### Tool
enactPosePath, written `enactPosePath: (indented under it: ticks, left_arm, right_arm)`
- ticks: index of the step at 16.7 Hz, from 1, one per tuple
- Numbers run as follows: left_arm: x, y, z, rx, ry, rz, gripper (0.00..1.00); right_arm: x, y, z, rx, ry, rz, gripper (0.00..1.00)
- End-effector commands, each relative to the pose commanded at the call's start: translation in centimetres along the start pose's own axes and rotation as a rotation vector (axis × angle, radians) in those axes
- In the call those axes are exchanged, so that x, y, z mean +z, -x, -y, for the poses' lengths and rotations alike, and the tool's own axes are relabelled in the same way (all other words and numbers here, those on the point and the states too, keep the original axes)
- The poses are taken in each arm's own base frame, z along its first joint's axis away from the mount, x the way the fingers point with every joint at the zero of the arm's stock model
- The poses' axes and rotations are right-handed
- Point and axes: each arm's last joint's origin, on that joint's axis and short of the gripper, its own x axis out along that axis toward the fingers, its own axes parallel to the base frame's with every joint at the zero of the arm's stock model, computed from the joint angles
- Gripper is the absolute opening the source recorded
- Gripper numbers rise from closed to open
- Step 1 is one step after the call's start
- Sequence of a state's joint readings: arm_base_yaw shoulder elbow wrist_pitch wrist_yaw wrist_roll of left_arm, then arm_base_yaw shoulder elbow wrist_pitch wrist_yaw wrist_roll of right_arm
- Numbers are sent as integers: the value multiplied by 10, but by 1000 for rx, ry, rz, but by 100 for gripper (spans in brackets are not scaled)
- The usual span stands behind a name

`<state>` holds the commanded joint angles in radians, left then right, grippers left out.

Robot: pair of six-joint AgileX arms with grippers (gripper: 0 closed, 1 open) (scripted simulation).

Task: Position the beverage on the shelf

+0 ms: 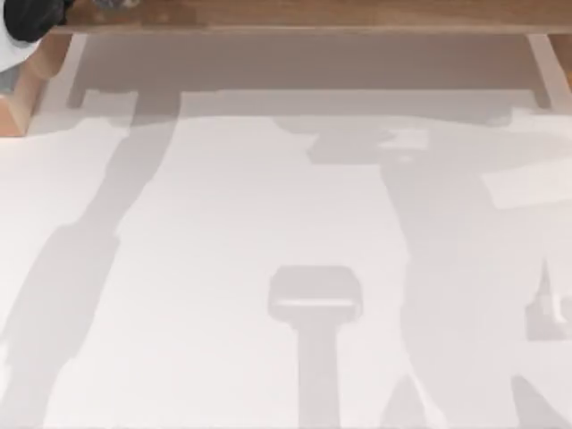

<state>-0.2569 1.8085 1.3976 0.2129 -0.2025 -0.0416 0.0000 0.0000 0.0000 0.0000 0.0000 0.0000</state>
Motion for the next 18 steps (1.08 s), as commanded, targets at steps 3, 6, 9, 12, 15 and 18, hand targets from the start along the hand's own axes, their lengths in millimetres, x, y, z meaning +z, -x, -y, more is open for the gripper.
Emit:
enactPosePath:
  ticks: [3,6,9,12,15,18]
  left_arm:
    - [6,0,1,8,-2,1,0]
    - [7,1,-1,12,-2,5,0]
    - [-6,-10,0,10,-9,-24,0]
    - [-14,-27,1,7,-6,-13,0]
    - [-19,-41,1,8,-2,0,0]
    - [-20,-43,1,8,-2,1,0]
  right_arm:
    - [0,0,0,0,0,0,100]
    - [0,0,0,0,0,0,100]
    - [0,0,0,0,0,0,100]
    - [0,0,0,0,0,0,100]
    - [0,0,0,0,0,0,100]
    - [0,0,0,0,0,0,100]
